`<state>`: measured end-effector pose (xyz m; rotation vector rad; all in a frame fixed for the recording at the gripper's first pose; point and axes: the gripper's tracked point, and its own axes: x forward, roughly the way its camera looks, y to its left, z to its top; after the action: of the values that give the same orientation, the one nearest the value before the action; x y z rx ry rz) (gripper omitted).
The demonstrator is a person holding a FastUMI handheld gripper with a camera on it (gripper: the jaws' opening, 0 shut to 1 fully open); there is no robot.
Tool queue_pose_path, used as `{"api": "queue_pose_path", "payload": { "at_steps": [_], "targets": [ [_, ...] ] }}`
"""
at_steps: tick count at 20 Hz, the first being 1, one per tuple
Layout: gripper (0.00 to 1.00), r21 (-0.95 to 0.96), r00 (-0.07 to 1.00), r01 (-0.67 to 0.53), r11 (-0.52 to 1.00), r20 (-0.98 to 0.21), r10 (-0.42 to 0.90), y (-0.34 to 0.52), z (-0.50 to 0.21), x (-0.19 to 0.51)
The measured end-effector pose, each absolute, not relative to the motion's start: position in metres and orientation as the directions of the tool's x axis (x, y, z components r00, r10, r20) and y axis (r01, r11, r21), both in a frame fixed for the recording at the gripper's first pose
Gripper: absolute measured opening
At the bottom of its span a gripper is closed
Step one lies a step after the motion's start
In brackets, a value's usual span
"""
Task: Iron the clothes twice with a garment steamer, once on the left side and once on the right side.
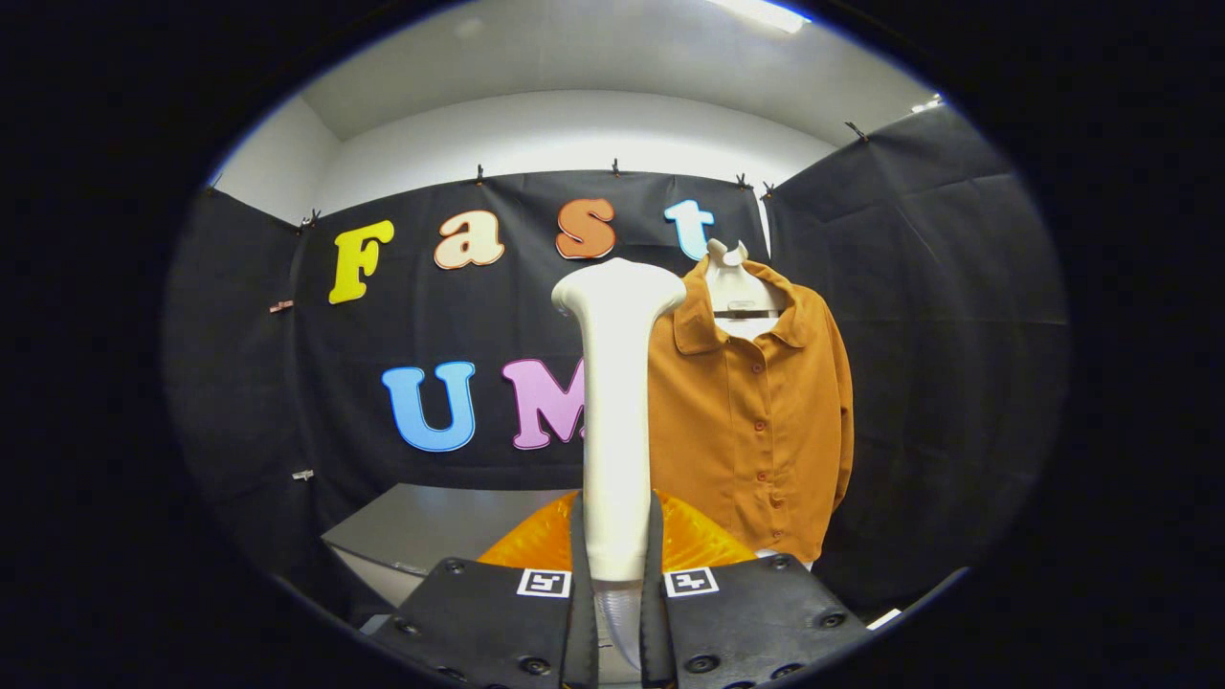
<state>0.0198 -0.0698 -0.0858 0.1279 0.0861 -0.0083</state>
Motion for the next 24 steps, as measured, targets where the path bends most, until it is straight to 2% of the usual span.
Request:
{"api": "queue_pose_path", "payload": {
  "at_steps": [9, 24],
  "targets": [
    [0.20, 0.102, 0.999, -0.034, 0.994, -0.029, 0.037, -0.030, -0.051, 0.008],
    [0.20, 0.094, 0.997, -0.073, 0.993, -0.027, 0.076, -0.022, -0.052, 0.012]
  ]
}}
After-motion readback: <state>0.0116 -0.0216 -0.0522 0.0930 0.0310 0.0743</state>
